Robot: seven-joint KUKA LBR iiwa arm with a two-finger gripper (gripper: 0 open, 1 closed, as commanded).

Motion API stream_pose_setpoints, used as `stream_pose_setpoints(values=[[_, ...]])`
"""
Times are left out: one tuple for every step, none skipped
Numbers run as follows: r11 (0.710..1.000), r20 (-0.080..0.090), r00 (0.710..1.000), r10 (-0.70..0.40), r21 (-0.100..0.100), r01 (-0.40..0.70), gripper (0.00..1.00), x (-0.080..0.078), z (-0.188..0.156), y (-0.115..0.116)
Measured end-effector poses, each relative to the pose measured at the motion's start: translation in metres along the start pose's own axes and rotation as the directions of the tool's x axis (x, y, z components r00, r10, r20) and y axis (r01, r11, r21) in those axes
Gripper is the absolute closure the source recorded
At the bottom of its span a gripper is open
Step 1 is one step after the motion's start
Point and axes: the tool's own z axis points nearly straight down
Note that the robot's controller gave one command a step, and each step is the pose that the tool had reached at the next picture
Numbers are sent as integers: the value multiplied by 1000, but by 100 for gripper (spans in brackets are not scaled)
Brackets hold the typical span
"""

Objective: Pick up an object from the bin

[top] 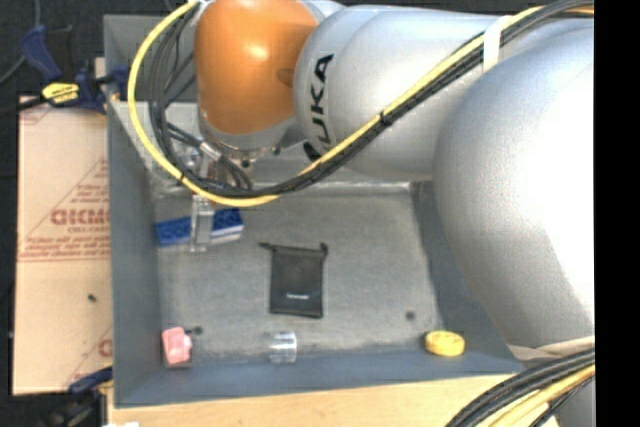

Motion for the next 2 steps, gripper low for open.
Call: stream_pose_setpoints(values=[[1000,8,1000,5,-2,-5,0,-2,-5,-1],[986,8,986,-164,0,164,0,-12,111,-5]])
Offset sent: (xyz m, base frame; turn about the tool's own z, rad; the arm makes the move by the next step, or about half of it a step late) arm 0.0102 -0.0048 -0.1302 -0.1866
